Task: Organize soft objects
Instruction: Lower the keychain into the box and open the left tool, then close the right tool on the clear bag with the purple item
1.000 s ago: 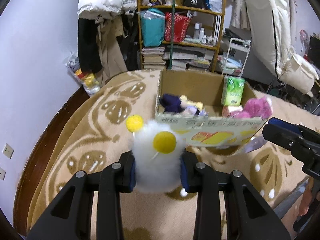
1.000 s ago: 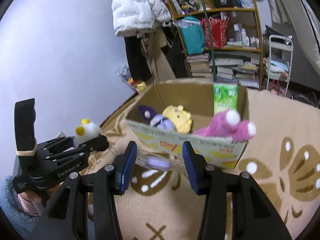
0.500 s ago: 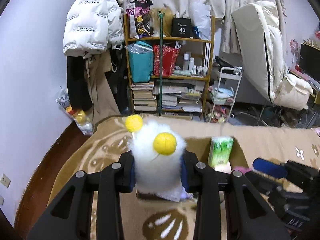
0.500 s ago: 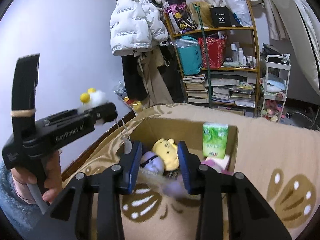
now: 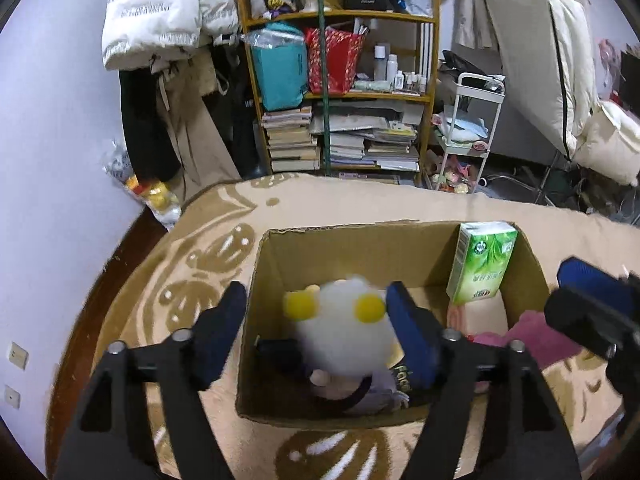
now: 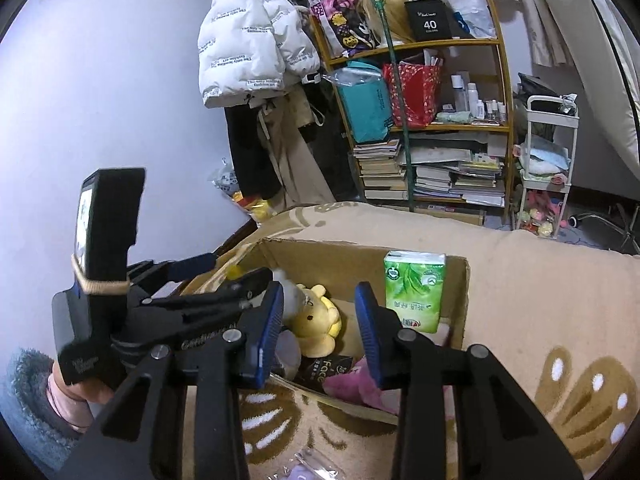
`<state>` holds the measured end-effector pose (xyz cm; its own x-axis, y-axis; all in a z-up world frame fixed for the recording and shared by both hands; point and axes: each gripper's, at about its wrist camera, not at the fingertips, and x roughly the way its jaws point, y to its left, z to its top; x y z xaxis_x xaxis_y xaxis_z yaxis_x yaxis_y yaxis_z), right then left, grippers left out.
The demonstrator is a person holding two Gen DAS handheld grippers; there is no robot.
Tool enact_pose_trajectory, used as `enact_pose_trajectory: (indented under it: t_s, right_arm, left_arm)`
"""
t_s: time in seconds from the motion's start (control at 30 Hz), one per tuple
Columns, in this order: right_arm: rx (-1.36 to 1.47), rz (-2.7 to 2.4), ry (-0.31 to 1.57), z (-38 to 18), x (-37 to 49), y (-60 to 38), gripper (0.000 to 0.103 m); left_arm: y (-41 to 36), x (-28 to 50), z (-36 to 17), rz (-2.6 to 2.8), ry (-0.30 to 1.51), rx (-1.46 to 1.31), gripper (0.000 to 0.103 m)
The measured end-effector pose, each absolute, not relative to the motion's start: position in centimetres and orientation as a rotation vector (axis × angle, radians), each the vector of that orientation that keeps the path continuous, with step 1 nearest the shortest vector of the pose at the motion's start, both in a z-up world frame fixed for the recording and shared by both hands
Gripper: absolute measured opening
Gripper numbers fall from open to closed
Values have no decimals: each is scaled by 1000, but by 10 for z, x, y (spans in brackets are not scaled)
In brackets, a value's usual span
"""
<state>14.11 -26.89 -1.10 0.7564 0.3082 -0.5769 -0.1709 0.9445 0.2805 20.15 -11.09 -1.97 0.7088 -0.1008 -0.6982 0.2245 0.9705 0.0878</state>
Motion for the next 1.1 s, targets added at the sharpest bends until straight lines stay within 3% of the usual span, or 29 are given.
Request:
enact_pose_trajectory:
  t_s: [0.13, 0.2, 0.47, 0.7, 1.07, 1.1]
  right_arm:
    - [206, 244, 666, -8, 137, -268, 44]
    - [200, 237, 659, -5, 130, -267, 58]
    - [149, 186, 682, -3, 95, -254, 93]
    - [130, 152, 731, -10, 66, -245, 103]
    - [98, 87, 904, -51, 53, -226, 103]
    - [113, 94, 926, -57, 53, -226, 98]
  left_arm:
    - [-102, 189, -19, -167, 756, 177, 86]
    - [-94, 182, -16, -154, 751, 156, 91]
    - [-53, 132, -1, -121, 705, 107, 98]
    - [-23, 81, 6, -92, 681, 100, 99]
    - [2, 36, 1, -84, 662, 66, 99]
    - [3, 36, 1, -83, 660, 56, 99]
